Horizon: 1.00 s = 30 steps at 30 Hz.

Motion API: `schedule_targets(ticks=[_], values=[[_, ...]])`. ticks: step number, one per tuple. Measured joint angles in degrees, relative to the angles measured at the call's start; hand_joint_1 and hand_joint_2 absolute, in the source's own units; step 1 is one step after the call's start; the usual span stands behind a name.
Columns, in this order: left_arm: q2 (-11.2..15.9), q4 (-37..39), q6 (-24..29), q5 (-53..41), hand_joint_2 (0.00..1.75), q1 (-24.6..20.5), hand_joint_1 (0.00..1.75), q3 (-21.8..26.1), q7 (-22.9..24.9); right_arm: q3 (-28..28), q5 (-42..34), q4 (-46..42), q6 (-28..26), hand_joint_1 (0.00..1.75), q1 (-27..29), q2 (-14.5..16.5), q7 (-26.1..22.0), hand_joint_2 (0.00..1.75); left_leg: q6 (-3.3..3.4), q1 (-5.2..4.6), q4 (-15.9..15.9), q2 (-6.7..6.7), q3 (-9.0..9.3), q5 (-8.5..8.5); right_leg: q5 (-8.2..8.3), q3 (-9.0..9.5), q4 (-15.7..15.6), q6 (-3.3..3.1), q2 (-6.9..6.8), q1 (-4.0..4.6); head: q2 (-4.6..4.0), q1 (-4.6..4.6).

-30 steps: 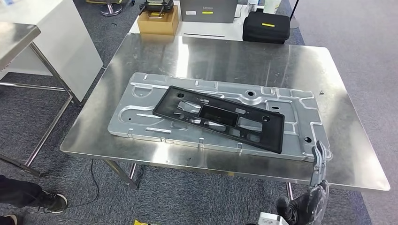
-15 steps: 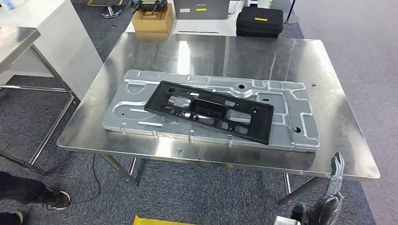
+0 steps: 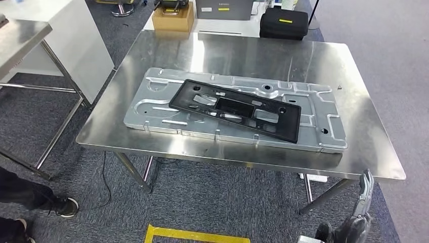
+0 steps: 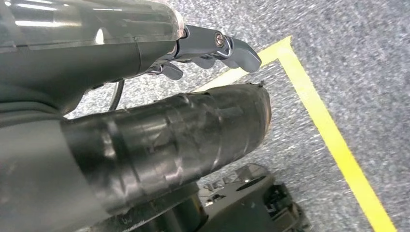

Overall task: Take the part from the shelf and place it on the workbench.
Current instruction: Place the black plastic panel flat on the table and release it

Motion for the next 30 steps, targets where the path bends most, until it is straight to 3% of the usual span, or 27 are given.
schedule_targets(ticks=[1,2,4,6,7,10,11,13,15,16,17,18,20,22,23,25,26,27,30], values=[[0.0,0.0,0.0,0.0,0.00,0.0,0.00,0.0,0.0,0.0,0.0,0.0,0.0,0.00,0.1,0.0,0.0,0.00,-0.05,-0.04,0.2,0.04,-0.68,0.36,-0.53,0.03,1.9,0.12,-0.01,-0.04,0.00,0.00],[0.0,0.0,0.0,0.0,0.00,0.0,0.00,0.0,0.0,-0.1,0.0,0.0,0.0,0.00,0.2,0.0,0.0,0.00,-0.14,-0.05,0.5,0.05,-1.37,0.68,0.11,1.08,1.8,0.19,-0.01,-0.09,0.00,-0.01],[0.0,0.0,0.0,0.0,0.00,0.0,0.00,0.0,0.0,-0.1,0.0,0.0,0.0,0.00,0.2,0.0,0.0,0.00,-0.38,-0.05,1.3,0.02,-2.61,1.12,2.74,6.00,-4.3,0.16,-0.01,-0.26,0.00,-0.01],[0.0,0.0,0.0,0.0,0.00,0.0,0.00,0.1,0.0,-0.1,0.0,0.0,0.0,0.00,0.3,0.0,0.0,0.00,-0.84,-0.16,2.1,-0.03,-3.51,1.45,3.62,10.49,-11.3,-0.21,0.05,-0.11,0.00,-0.02],[0.0,0.0,0.0,0.0,0.00,0.0,0.00,0.1,0.0,-0.1,0.0,-0.1,0.0,0.00,0.3,0.0,0.0,0.00,-1.16,-0.20,2.3,-0.05,-3.78,1.66,3.48,11.37,-13.0,-0.46,0.08,0.06,0.00,-0.02],[0.0,0.0,0.0,0.0,0.00,0.1,0.00,0.1,0.0,-0.3,0.0,-0.2,0.0,0.00,0.4,0.1,0.0,0.00,-2.31,-0.10,2.6,-0.18,-4.22,2.16,4.11,10.82,-13.9,-1.63,-0.01,0.25,0.00,-0.03],[0.0,0.0,0.0,0.0,0.00,0.1,0.00,0.2,0.0,-0.4,0.0,-0.2,0.0,0.00,0.4,0.1,0.0,0.00,-2.62,-0.03,3.3,-0.27,-4.62,1.31,4.60,10.41,-14.0,-2.18,-0.10,0.17,0.00,-0.07],[0.0,0.0,0.0,0.0,0.00,0.1,0.00,0.2,0.0,-0.4,0.0,-0.2,0.0,0.00,0.3,0.3,0.0,0.00,-3.10,0.20,7.6,-0.44,-6.22,-3.00,5.66,9.26,-14.2,-3.05,-0.31,0.04,0.00,-0.13],[0.0,0.0,0.0,-0.1,0.00,0.1,0.00,0.2,0.0,-0.5,0.0,-0.3,0.0,0.00,0.3,0.5,0.0,0.00,-3.50,0.41,14.7,-0.46,-8.19,-7.82,6.69,7.77,-14.1,-3.29,-0.36,0.18,0.00,-0.19],[0.0,0.0,0.0,-0.1,0.00,0.1,0.00,0.2,0.0,-0.6,-0.1,-0.3,0.0,0.00,0.3,0.5,-0.1,0.00,-3.64,0.49,17.3,-0.46,-8.52,-8.70,7.21,6.95,-13.9,-3.25,-0.40,0.24,0.00,-0.19],[0.0,0.0,0.0,-0.1,0.00,0.1,0.00,0.3,0.0,-0.6,-0.1,-0.3,0.0,0.00,0.3,0.5,-0.1,0.00,-3.71,0.54,18.2,-0.46,-7.99,-8.30,7.69,6.16,-13.8,-3.18,-0.43,0.27,0.00,-0.20],[0.0,0.0,0.0,0.0,0.00,0.1,0.00,0.3,-0.1,-0.7,-0.2,-0.3,0.0,0.00,0.3,0.6,-0.1,0.00,-3.71,0.58,17.0,-0.46,-6.45,-6.90,8.12,5.43,-13.5,-3.08,-0.46,0.27,0.00,-0.20],[0.0,0.0,0.0,0.0,0.00,0.0,0.00,0.3,-0.2,-0.8,-0.3,-0.3,0.0,0.00,0.4,0.7,-0.2,0.00,-3.51,0.60,9.6,-0.46,-0.90,-4.26,8.89,4.31,-13.1,-2.76,-0.46,0.27,0.00,-0.20],[0.1,0.0,0.1,0.0,0.00,-0.1,0.00,0.3,-0.2,-1.0,-0.4,-0.3,0.0,0.00,0.3,0.9,-0.3,0.00,-3.05,0.40,2.2,-0.53,3.82,-4.12,9.69,3.75,-12.8,-2.19,-0.50,0.36,0.00,-0.17],[0.1,0.0,0.1,0.0,0.00,-0.2,0.00,0.3,-0.3,-1.0,-0.5,-0.3,0.0,0.00,0.3,0.9,-0.4,0.00,-2.75,0.25,0.5,-0.57,4.72,-4.46,10.13,3.66,-12.9,-1.85,-0.55,0.38,0.00,-0.16],[0.0,0.0,0.1,0.0,0.00,-0.1,0.00,0.3,-0.3,-1.1,-0.7,-0.3,0.0,0.00,0.3,1.0,-0.5,0.00,-1.93,0.22,-0.2,-0.49,4.40,-3.88,10.86,3.55,-13.0,-1.17,-0.58,0.30,0.00,-0.15],[0.0,0.0,0.1,0.0,0.00,-0.1,0.00,0.4,-0.3,-1.1,-0.8,-0.3,0.0,0.00,0.4,1.0,-0.5,0.00,-1.41,0.28,-0.4,-0.36,4.03,-3.32,10.33,3.26,-12.6,-0.90,-0.47,0.26,0.00,-0.15],[0.0,0.0,0.1,0.0,0.00,-0.1,0.00,0.4,-0.3,-1.2,-0.9,-0.3,0.0,0.00,0.4,1.0,-0.5,0.00,-0.84,0.37,-0.6,-0.21,3.51,-2.68,8.74,2.74,-11.4,-0.68,-0.36,0.22,0.00,-0.13],[0.0,0.0,0.1,0.0,0.00,-0.1,0.00,0.4,-0.3,-1.4,-1.1,-0.3,0.0,0.00,0.5,1.1,-0.5,0.00,0.06,0.20,-0.6,0.11,1.40,-0.91,0.85,0.33,-2.3,-0.28,-0.16,0.12,0.00,-0.11]])
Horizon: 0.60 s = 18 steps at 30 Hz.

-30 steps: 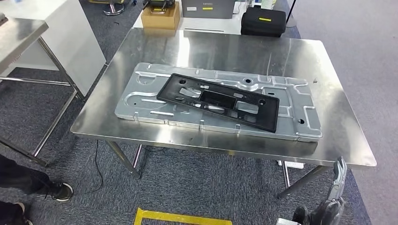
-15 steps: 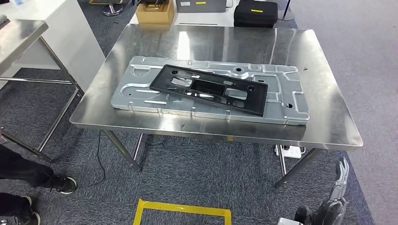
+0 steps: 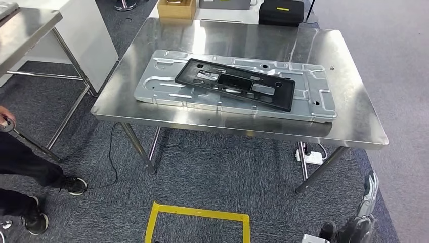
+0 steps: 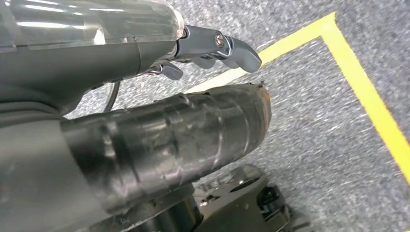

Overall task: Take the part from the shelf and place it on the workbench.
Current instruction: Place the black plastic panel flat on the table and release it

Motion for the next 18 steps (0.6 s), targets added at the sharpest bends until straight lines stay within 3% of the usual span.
schedule_targets(ticks=[1,2,3,5,7,8,11,13,15,16,17,18], values=[[0.0,0.0,0.0,0.0,0.00,0.0,0.00,0.0,0.0,0.0,0.0,0.0,0.0,0.00,0.0,0.0,0.0,0.00,0.01,-0.08,0.2,0.05,-0.73,0.52,-1.13,-0.39,3.0,0.11,0.00,-0.02,0.00,-0.01],[0.0,0.0,0.0,0.0,0.00,0.0,0.00,0.0,0.0,-0.1,-0.1,0.0,0.0,0.00,0.0,0.0,0.0,0.00,-0.02,-0.14,0.4,0.10,-1.52,0.97,-0.91,-0.10,4.5,0.18,-0.01,-0.04,0.00,-0.01],[0.0,0.0,0.0,0.0,0.00,0.0,0.00,0.1,0.0,-0.1,-0.2,0.0,0.0,0.00,0.1,0.1,0.0,0.00,-0.11,-0.15,0.8,0.11,-2.35,1.36,0.38,1.18,4.0,0.21,-0.01,-0.08,0.00,-0.01],[0.0,0.0,0.0,0.1,0.00,0.0,0.00,0.1,0.0,-0.1,-0.3,0.1,0.0,0.00,0.1,0.2,0.0,0.00,-0.40,-0.17,1.7,0.08,-3.90,1.95,3.04,6.13,-2.3,0.10,0.00,-0.18,0.00,-0.02],[0.0,0.0,0.0,0.1,0.00,0.0,0.00,0.3,0.0,-0.1,-0.4,0.0,0.0,0.00,0.1,0.4,-0.2,0.00,-0.92,-0.30,2.6,0.01,-5.02,2.40,3.11,10.46,-9.1,-0.25,0.10,0.00,0.00,-0.04],[0.0,0.0,0.0,0.1,0.00,0.0,0.00,0.3,0.0,-0.1,-0.4,0.0,0.0,0.00,0.1,0.5,-0.3,0.00,-1.28,-0.34,2.9,-0.01,-5.41,2.69,2.58,11.28,-10.9,-0.48,0.16,0.18,0.00,-0.05],[0.1,0.0,0.0,0.1,0.00,0.1,0.00,0.5,-0.1,-0.1,-0.6,0.0,0.0,0.00,0.2,0.9,-0.6,0.00,-2.42,-0.23,3.5,-0.14,-6.39,2.86,3.10,10.59,-11.8,-1.60,0.09,0.25,0.00,-0.05],[0.1,0.0,-0.1,0.1,0.00,0.2,0.00,0.6,-0.1,-0.1,-0.6,0.0,0.0,0.00,0.3,1.1,-0.7,0.00,-3.00,-0.08,6.7,-0.30,-7.71,-0.72,4.16,9.51,-12.1,-2.53,-0.10,0.07,0.00,-0.08],[0.1,0.0,-0.1,0.1,0.00,0.2,0.00,0.6,-0.1,-0.2,-0.6,0.0,0.0,0.00,0.3,1.3,-0.7,0.00,-3.33,0.08,13.4,-0.34,-9.52,-6.00,5.28,8.13,-12.0,-2.96,-0.21,0.23,0.00,-0.11],[0.1,0.0,-0.1,0.1,0.00,0.3,0.00,0.6,-0.1,-0.2,-0.6,0.1,0.0,0.00,0.3,1.4,-0.7,0.00,-3.40,0.14,16.5,-0.34,-10.08,-7.46,5.87,7.32,-11.9,-2.98,-0.23,0.33,0.00,-0.11],[0.1,0.0,-0.1,0.1,0.00,0.3,0.00,0.6,-0.1,-0.2,-0.6,0.1,0.0,0.00,0.3,1.4,-0.7,0.00,-3.39,0.18,18.4,-0.35,-10.00,-7.59,6.45,6.47,-11.8,-2.97,-0.25,0.41,0.00,-0.11],[0.2,0.0,-0.1,0.1,0.00,0.2,0.00,0.6,-0.1,-0.2,-0.6,0.1,0.0,0.00,0.3,1.4,-0.7,0.00,-3.31,0.20,18.5,-0.35,-9.02,-6.49,6.99,5.57,-11.6,-2.93,-0.26,0.46,0.00,-0.11]])
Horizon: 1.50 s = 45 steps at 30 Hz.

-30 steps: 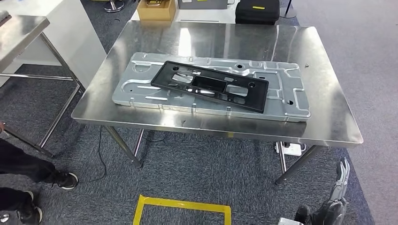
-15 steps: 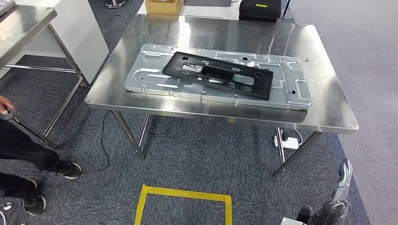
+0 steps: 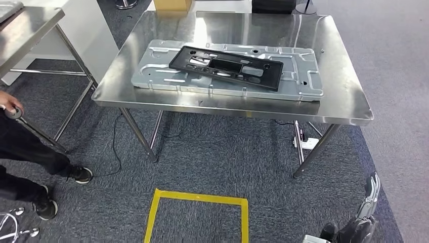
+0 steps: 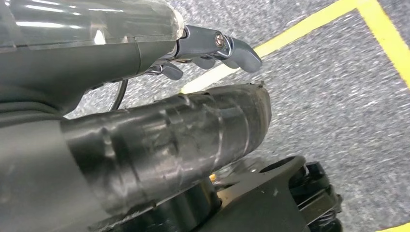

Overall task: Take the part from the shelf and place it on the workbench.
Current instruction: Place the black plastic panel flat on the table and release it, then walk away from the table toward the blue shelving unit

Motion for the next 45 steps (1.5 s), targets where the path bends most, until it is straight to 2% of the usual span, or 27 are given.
schedule_targets(ticks=[1,3,5,6,8,9,11,13,14,15,17,19,20,21,23,24,26,28,29,31,33,35,36,39,41,43,45], values=[[0.0,0.0,0.0,0.0,0.00,0.0,0.00,0.0,0.0,0.0,0.0,0.0,0.0,0.00,0.0,0.0,0.0,0.00,0.15,0.00,-2.0,0.00,1.99,1.73,0.51,-0.83,0.2,0.07,0.00,0.02,0.00,-0.01],[0.1,0.0,0.0,0.0,0.00,-0.1,0.00,0.0,0.0,0.0,-0.1,0.0,0.0,0.00,0.1,0.0,0.0,0.00,0.66,-0.15,-10.1,-0.01,8.17,3.62,1.43,-2.08,0.7,0.38,0.04,0.08,0.00,-0.01],[0.3,0.0,0.0,0.0,0.00,-0.3,0.00,0.0,0.0,-0.1,-0.4,0.0,0.0,0.00,0.1,0.2,0.0,0.00,1.18,-0.45,-16.9,-0.03,12.50,2.89,2.37,-2.56,0.8,0.94,-0.04,0.09,0.00,0.01],[0.3,0.0,0.0,0.0,0.00,-0.3,0.00,0.0,-0.1,-0.1,-0.7,0.0,0.0,0.00,0.1,0.2,0.0,0.00,1.47,-0.64,-18.4,-0.04,13.10,2.52,2.88,-2.62,0.7,1.27,-0.12,0.05,0.00,0.02],[0.3,0.0,0.0,0.1,0.00,-0.3,0.00,0.0,-0.1,-0.2,-1.1,0.0,0.0,0.00,0.2,0.3,0.0,0.00,2.16,-0.61,-19.0,0.08,12.63,3.47,3.48,-2.72,0.5,1.94,-0.12,-0.04,0.00,0.02],[0.3,0.0,0.0,0.1,0.00,-0.2,0.00,0.1,-0.1,-0.3,-1.2,0.0,0.0,0.00,0.2,0.3,0.0,0.00,2.63,-0.52,-19.3,0.20,12.25,4.18,2.58,-3.03,1.1,2.22,-0.02,-0.06,0.00,0.04],[0.3,0.0,0.0,0.1,0.00,-0.2,0.00,0.1,-0.2,-0.5,-1.5,0.0,0.0,0.00,0.4,0.3,0.0,0.00,3.33,-0.36,-19.6,0.49,11.02,5.62,-2.32,-4.41,5.4,2.60,0.23,-0.15,0.00,0.05],[0.3,0.0,0.0,0.1,0.00,-0.2,0.00,0.1,-0.2,-0.7,-1.6,0.0,0.0,0.00,0.4,0.3,0.0,0.00,3.62,-0.47,-19.2,0.61,9.21,6.79,-7.29,-5.89,12.4,3.00,0.29,-0.28,0.00,0.05],[0.3,0.0,0.0,0.1,0.00,-0.2,0.00,0.1,-0.2,-0.7,-1.6,0.0,0.0,0.00,0.4,0.3,0.0,0.00,3.59,-0.50,-18.9,0.66,8.24,7.34,-7.90,-5.95,14.9,3.21,0.30,-0.39,0.00,0.06],[0.3,0.0,0.0,0.1,0.00,-0.2,0.00,0.1,-0.2,-0.8,-1.6,0.0,0.0,0.00,0.4,0.3,0.0,0.00,3.50,-0.51,-18.5,0.71,7.22,7.85,-7.25,-5.23,15.8,3.38,0.30,-0.54,0.00,0.05],[0.3,0.0,0.0,0.1,0.00,-0.2,0.00,0.1,-0.2,-0.9,-1.6,0.0,0.0,0.00,0.4,0.3,0.0,0.00,3.20,-0.48,-17.5,0.71,5.24,8.66,-4.28,-0.99,11.7,3.59,0.29,-0.93,0.00,0.04],[0.3,0.0,0.0,0.1,0.00,-0.2,0.00,0.1,-0.2,-0.9,-1.6,0.0,0.0,0.00,0.4,0.3,-0.1,0.00,2.69,-0.59,-16.2,0.63,3.57,9.18,-3.91,4.43,3.9,3.48,0.37,-0.99,0.00,0.03],[0.3,0.0,0.1,0.1,0.00,-0.2,0.00,0.1,-0.2,-0.9,-1.6,0.0,0.0,0.00,0.4,0.3,-0.1,0.00,2.33,-0.61,-15.7,0.61,3.05,9.45,-4.44,5.99,1.3,3.27,0.42,-0.87,0.00,0.04],[0.3,0.0,0.1,0.1,0.00,-0.2,0.00,0.1,-0.2,-1.0,-1.6,0.0,0.0,0.00,0.4,0.3,-0.1,0.00,1.94,-0.60,-15.5,0.59,2.71,9.78,-4.98,6.60,-0.1,2.96,0.48,-0.64,0.00,0.03],[0.3,0.0,0.1,0.0,0.00,-0.2,0.00,0.1,-0.2,-1.0,-1.6,0.0,0.0,0.00,0.4,0.3,-0.1,0.00,1.14,-0.38,-15.3,0.53,2.41,10.23,-4.45,6.01,-0.5,2.06,0.39,-0.56,0.00,0.04],[0.3,0.0,0.1,0.0,0.00,-0.2,0.00,0.1,-0.2,-1.1,-1.6,0.0,0.0,0.00,0.4,0.3,-0.1,0.00,0.80,-0.26,-14.7,0.40,2.05,9.44,-3.92,5.57,-0.6,1.52,0.28,-0.60,0.00,0.02],[0.3,0.0,0.1,0.0,0.00,-0.1,0.00,0.1,-0.2,-1.1,-1.6,0.0,0.0,0.00,0.4,0.4,-0.2,0.00,0.28,0.00,-10.7,0.11,0.63,4.78,-2.72,4.26,-0.8,0.67,0.06,-0.65,0.00,-0.04],[0.3,0.0,0.1,0.1,0.00,0.0,0.00,0.1,-0.3,-1.1,-1.6,0.0,0.0,0.00,0.5,0.4,-0.3,0.00,-0.02,0.13,-3.7,0.02,-1.16,-0.24,-1.55,2.60,-0.8,0.37,0.04,-0.46,0.00,-0.10],[0.3,0.0,0.1,0.1,0.00,0.0,0.00,0.1,-0.4,-1.1,-1.6,0.0,0.0,0.00,0.5,0.4,-0.3,0.00,-0.10,0.16,-0.9,0.02,-1.55,-0.84,-0.98,1.76,-0.7,0.39,0.02,-0.37,0.00,-0.10],[0.3,0.0,0.1,0.3,0.00,0.0,0.00,0.1,-0.6,-1.1,-1.6,0.1,0.1,0.00,0.5,0.4,-0.3,0.00,-0.01,0.19,0.0,0.02,0.01,1.90,0.18,0.20,-0.6,0.55,-0.03,-0.29,0.00,-0.10],[0.3,0.0,0.1,0.4,0.00,-0.1,0.00,0.1,-0.7,-1.1,-1.5,0.1,0.3,0.00,0.6,0.4,-0.2,0.00,0.37,0.16,-6.6,0.01,5.40,4.85,1.14,-0.95,-0.4,0.86,-0.05,-0.27,0.00,-0.11],[0.3,0.0,0.2,0.4,0.00,-0.2,0.00,0.1,-0.8,-1.1,-1.3,0.1,0.5,0.00,0.7,0.4,0.0,0.00,0.88,-0.03,-15.0,0.00,10.98,4.18,1.87,-1.57,0.0,1.37,-0.08,-0.15,0.00,-0.09],[0.3,0.0,0.2,0.5,0.00,-0.2,0.00,0.1,-0.8,-1.1,-1.2,0.2,0.7,0.00,0.7,0.4,0.2,0.00,1.13,-0.16,-17.5,0.00,12.33,3.36,2.22,-1.75,0.1,1.69,-0.13,-0.10,0.00,-0.08],[0.3,0.0,0.3,0.6,0.00,-0.1,0.00,0.1,-0.8,-1.4,-0.9,0.8,1.6,0.00,0.7,0.4,1.1,0.00,2.07,-0.07,-19.1,0.10,12.36,3.41,2.60,-2.18,0.5,2.68,-0.17,-0.16,0.00,-0.02],[0.3,0.0,0.3,0.6,0.00,0.1,0.00,0.1,-0.8,-2.0,-0.9,1.5,2.3,0.00,0.8,0.4,1.8,0.00,2.77,0.08,-19.4,0.27,11.87,4.27,-0.16,-3.57,4.0,3.17,0.02,-0.30,0.00,0.02],[0.3,0.0,0.3,0.6,0.00,0.0,0.00,0.2,-0.9,-3.0,-1.2,3.2,3.4,0.00,0.9,0.5,2.3,0.00,3.13,-0.09,-19.3,0.42,11.09,4.81,-4.67,-5.97,10.9,3.58,0.12,-0.41,0.00,0.04],[0.3,0.0,0.3,0.6,0.00,0.1,0.00,0.3,-0.8,-4.5,-1.6,5.4,5.0,0.00,0.9,0.7,2.3,0.00,3.19,-0.21,-19.0,0.54,10.35,5.17,-6.42,-6.64,14.9,3.79,0.12,-0.43,0.00,0.03]])
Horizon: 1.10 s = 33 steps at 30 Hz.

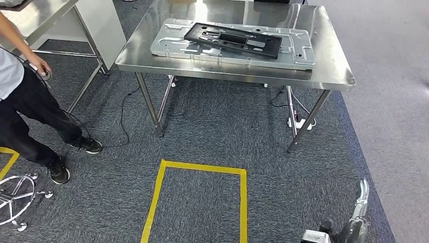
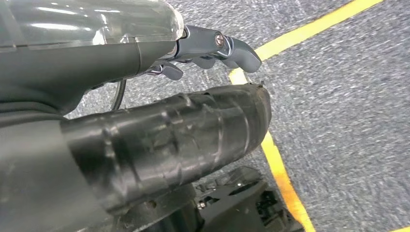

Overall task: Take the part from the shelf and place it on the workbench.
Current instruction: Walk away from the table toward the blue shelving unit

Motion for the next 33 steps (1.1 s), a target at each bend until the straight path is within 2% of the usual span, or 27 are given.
schedule_targets(ticks=[1,3,4,5,8,10,11,13,14,15,16,17,19,20,21,22,24,26,28,29,30,31,32,33], values=[[0.0,0.0,0.0,0.0,0.00,0.1,0.00,0.0,0.0,-0.9,-0.1,1.0,1.0,0.00,-0.1,0.2,-0.1,0.00,-0.04,-0.02,0.2,0.06,-0.29,0.10,0.76,1.17,-1.0,-0.01,-0.01,0.00,0.00,0.00],[0.0,0.0,0.0,0.0,0.00,0.1,0.00,0.1,0.1,-3.6,-0.2,3.7,3.8,0.00,-0.6,0.9,-0.2,0.00,-0.21,-0.05,0.8,0.21,-0.62,0.10,3.41,5.61,-7.8,-0.29,-0.36,0.03,0.00,0.01],[0.0,0.0,0.0,0.0,0.00,0.1,0.00,0.2,0.1,-5.3,-0.2,5.5,5.4,0.00,-1.1,1.5,-0.2,0.00,-0.40,-0.17,1.2,0.29,-0.82,-0.01,4.29,7.55,-11.2,-0.58,-0.63,0.18,0.00,-0.02],[0.0,0.0,0.1,0.0,0.00,0.1,0.00,0.2,0.2,-7.3,-0.2,7.5,7.2,0.00,-1.6,2.1,-0.2,0.00,-0.66,-0.29,1.5,0.39,-1.04,-0.07,4.68,8.66,-13.4,-0.91,-0.85,0.32,0.00,-0.04],[0.0,0.0,0.1,0.0,0.00,0.1,0.00,0.5,0.4,-13.6,0.3,13.1,12.5,0.00,-3.1,4.2,-1.3,0.00,-1.45,-0.44,1.9,0.82,-1.57,-0.13,4.82,8.69,-14.6,-1.91,-0.65,0.52,0.00,-0.09],[-0.1,0.0,0.1,-0.1,0.00,0.1,0.00,0.8,0.6,-19.1,1.3,18.5,15.7,0.00,-5.3,5.7,-2.7,0.00,-2.03,-0.28,3.2,0.59,-2.17,-1.36,5.19,8.62,-15.0,-2.62,-0.25,0.34,0.00,-0.11],[-0.1,0.0,0.1,-0.1,0.00,0.0,0.00,0.9,0.7,-22.4,1.9,22.0,17.0,0.00,-6.9,6.3,-3.2,0.00,-2.34,-0.19,5.4,0.26,-3.17,-2.81,5.39,8.55,-15.2,-2.95,-0.03,0.23,0.00,-0.14],[-0.2,0.0,0.1,-0.2,0.00,0.1,0.00,1.1,0.8,-29.6,3.2,29.9,19.0,0.00,-9.9,7.0,-3.8,0.00,-2.75,0.04,12.6,-0.34,-6.51,-6.44,5.53,8.26,-15.2,-3.24,0.34,0.23,0.00,-0.19],[-0.2,0.0,0.1,-0.2,0.00,0.1,0.00,1.1,0.9,-33.1,3.7,33.8,19.8,0.00,-11.2,7.2,-4.3,0.00,-2.86,0.14,16.0,-0.44,-8.17,-7.63,5.55,8.14,-15.1,-3.27,0.53,0.25,0.00,-0.17],[-0.3,0.0,0.1,-0.2,0.00,0.2,0.00,1.2,0.9,-36.5,4.1,37.6,20.5,0.00,-12.2,7.1,-4.8,0.00,-2.92,0.24,17.8,-0.47,-9.08,-7.75,5.56,8.07,-15.1,-3.27,0.76,0.26,0.00,-0.17],[-0.3,0.0,0.1,-0.2,0.00,0.3,0.00,1.2,0.9,-39.8,4.4,41.2,21.1,0.00,-13.2,7.1,-5.5,0.00,-2.92,0.32,17.5,-0.50,-8.95,-6.71,5.56,8.04,-14.9,-3.26,1.10,0.26,0.00,-0.18],[-0.3,0.0,0.1,-0.3,0.00,0.4,0.00,1.2,0.9,-42.7,4.6,44.5,21.6,0.00,-14.1,7.1,-6.0,0.00,-2.83,0.39,15.0,-0.67,-7.78,-4.74,5.56,8.04,-14.8,-3.24,1.56,0.25,0.00,-0.18],[-0.3,0.0,0.1,-0.3,0.00,0.5,0.00,1.4,0.9,-47.6,5.1,50.3,21.9,0.00,-15.9,7.0,-6.8,0.00,-2.40,0.46,7.5,-2.33,-4.36,-0.94,5.60,7.92,-14.6,-3.07,2.57,0.27,0.00,-0.17],[-0.3,0.0,0.1,-0.4,0.00,0.5,0.00,1.4,0.9,-49.7,5.4,52.8,21.9,0.00,-16.8,6.9,-7.1,0.00,-2.19,0.45,4.7,-3.19,-3.19,-0.09,5.70,7.72,-14.5,-2.81,3.09,0.24,0.00,-0.17],[-0.2,0.0,0.1,-0.4,0.00,0.5,0.00,1.5,0.9,-51.6,5.6,55.0,21.9,0.00,-17.6,6.8,-7.2,0.00,-2.01,0.39,3.2,-3.81,-2.63,0.10,5.84,7.47,-14.4,-2.46,3.56,0.18,0.00,-0.15],[-0.2,0.0,0.0,-0.4,0.00,0.4,0.00,1.5,0.8,-53.4,5.8,57.0,21.8,0.00,-18.2,6.7,-7.4,0.00,-1.86,0.31,2.7,-3.87,-2.54,-0.07,6.04,7.27,-14.5,-2.03,4.00,0.11,0.00,-0.15],[-0.3,0.0,0.0,-0.5,0.00,0.3,0.00,1.5,0.8,-56.1,6.2,59.8,21.8,0.00,-18.7,6.4,-7.7,0.00,-1.33,0.35,1.9,-2.98,-2.26,0.36,6.23,7.05,-14.5,-1.28,4.50,0.00,0.00,-0.13],[-0.3,0.0,-0.1,-0.5,0.00,0.3,0.00,1.6,0.7,-57.8,6.3,61.6,21.9,0.00,-19.2,6.2,-7.7,0.00,-0.55,0.55,1.0,-1.90,-1.88,1.07,4.58,5.92,-12.2,-0.81,3.33,0.11,0.00,0.02],[-0.3,0.0,-0.1,-0.5,0.00,0.3,0.00,1.6,0.7,-59.3,6.1,62.7,22.5,0.00,-19.9,6.0,-7.6,0.00,-0.14,0.47,0.7,-0.67,-1.96,1.36,0.95,2.77,-5.6,-0.52,1.66,0.06,0.00,0.15],[-0.3,0.0,-0.1,-0.4,0.00,0.3,0.00,1.7,0.7,-60.0,5.9,63.0,22.8,0.00,-20.3,6.0,-7.4,0.00,-0.09,0.39,0.8,-0.02,-2.06,1.35,-0.50,1.09,-2.1,-0.38,1.31,-0.01,0.00,0.14],[-0.3,0.0,-0.1,-0.3,0.00,0.4,0.00,1.8,0.7,-60.9,5.6,63.3,23.0,0.00,-20.5,6.0,-7.2,0.00,-0.09,0.34,0.9,0.57,-2.12,1.31,-1.04,0.06,0.2,-0.25,1.08,-0.09,0.00,0.14],[-0.4,0.0,-0.1,-0.1,0.00,0.4,0.00,1.9,0.6,-61.7,5.3,63.6,23.2,0.00,-20.6,6.0,-6.8,0.00,-0.11,0.32,0.9,1.10,-2.14,1.23,-0.50,0.06,0.4,-0.16,0.88,-0.16,0.00,0.14],[-0.4,0.0,-0.1,0.0,0.00,0.3,0.00,2.0,0.6,-62.6,4.9,63.9,23.2,0.00,-20.7,6.0,-6.4,0.00,-0.19,0.34,1.0,1.56,-2.11,1.11,0.97,1.19,-1.6,-0.11,0.57,-0.22,0.00,0.15],[-0.5,0.0,-0.1,0.1,0.00,0.3,0.00,2.2,0.5,-63.4,4.5,64.2,23.2,0.00,-20.8,6.0,-5.9,0.00,-0.35,0.33,1.2,1.98,-2.07,0.92,2.88,3.19,-5.2,-0.11,-0.22,-0.27,0.00,0.15]])
